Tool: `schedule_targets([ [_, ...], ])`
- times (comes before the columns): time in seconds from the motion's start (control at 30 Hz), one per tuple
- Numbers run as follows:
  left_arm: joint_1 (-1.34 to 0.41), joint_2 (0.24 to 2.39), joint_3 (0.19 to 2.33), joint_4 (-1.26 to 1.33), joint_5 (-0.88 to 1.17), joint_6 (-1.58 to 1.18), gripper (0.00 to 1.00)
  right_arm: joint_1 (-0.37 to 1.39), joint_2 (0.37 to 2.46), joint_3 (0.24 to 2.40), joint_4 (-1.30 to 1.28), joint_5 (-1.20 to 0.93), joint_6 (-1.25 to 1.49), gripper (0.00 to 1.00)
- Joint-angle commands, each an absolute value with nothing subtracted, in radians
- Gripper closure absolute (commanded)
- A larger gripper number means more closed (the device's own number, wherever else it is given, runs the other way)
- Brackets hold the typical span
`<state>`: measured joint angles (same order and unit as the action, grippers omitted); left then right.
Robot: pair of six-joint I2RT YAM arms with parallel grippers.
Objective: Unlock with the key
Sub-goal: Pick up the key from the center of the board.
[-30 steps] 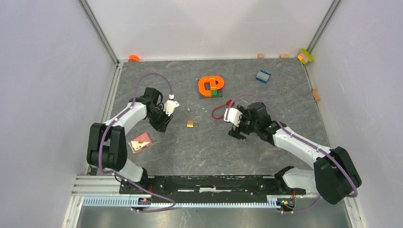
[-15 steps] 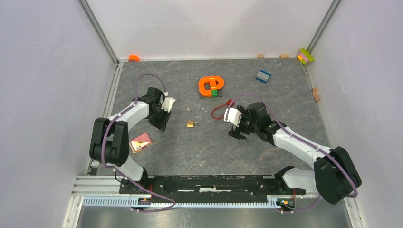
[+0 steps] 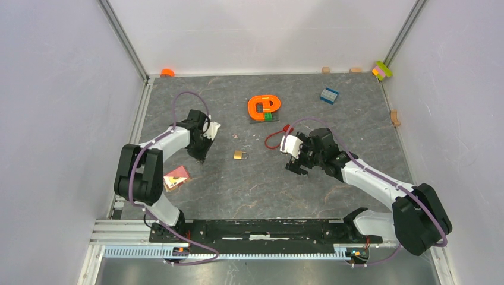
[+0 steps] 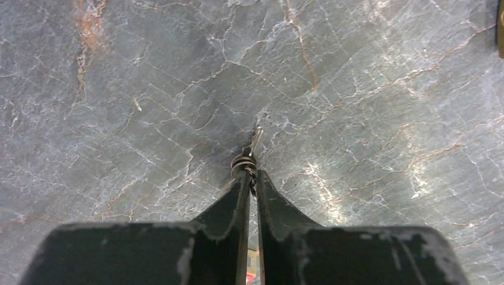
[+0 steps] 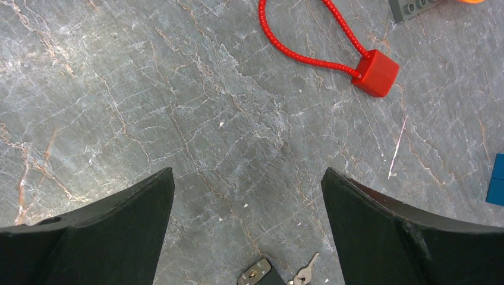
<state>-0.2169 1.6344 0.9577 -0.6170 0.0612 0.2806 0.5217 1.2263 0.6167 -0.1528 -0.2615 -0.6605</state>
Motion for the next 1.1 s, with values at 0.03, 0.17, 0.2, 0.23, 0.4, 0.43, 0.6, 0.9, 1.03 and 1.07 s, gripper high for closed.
schedule_targets([
  [0.03,-0.221,1.622,0.945,-0.589,0.026,0.258,0.88,0.523,1.226,0.634,-0.139,-0.269,-0.673,0.03],
  [0.17,-0.221,1.596,0.954,-0.596,0.038,0.263,0.94,0.523,1.228,0.635,-0.140,-0.271,-0.674,0.03],
  [0.2,-0.221,1.591,0.959,-0.600,0.049,0.265,0.96,0.523,1.227,0.635,-0.140,-0.272,-0.672,0.02],
  [0.23,-0.221,1.587,0.964,-0.604,0.063,0.267,0.98,0.521,1.229,0.635,-0.140,-0.275,-0.671,0.02],
  [0.4,-0.221,1.565,0.990,-0.626,0.210,0.281,0.98,0.523,1.227,0.643,-0.137,-0.298,-0.653,0.02],
  [0.43,-0.221,1.561,0.993,-0.629,0.242,0.286,0.98,0.523,1.228,0.648,-0.138,-0.305,-0.646,0.02],
  [0.6,-0.221,1.528,1.031,-0.678,0.490,0.351,0.98,0.523,1.221,0.707,-0.135,-0.389,-0.594,0.02],
  [0.9,-0.221,1.495,1.149,-0.800,0.944,0.401,0.98,0.526,1.304,0.877,-0.083,-0.756,-0.495,0.02],
  [1.03,-0.225,1.508,1.207,-0.850,1.104,0.383,0.98,0.548,1.342,0.927,-0.029,-0.840,-0.440,0.11],
  [1.07,-0.228,1.509,1.219,-0.853,1.137,0.368,0.98,0.558,1.347,0.928,-0.009,-0.857,-0.425,0.13],
])
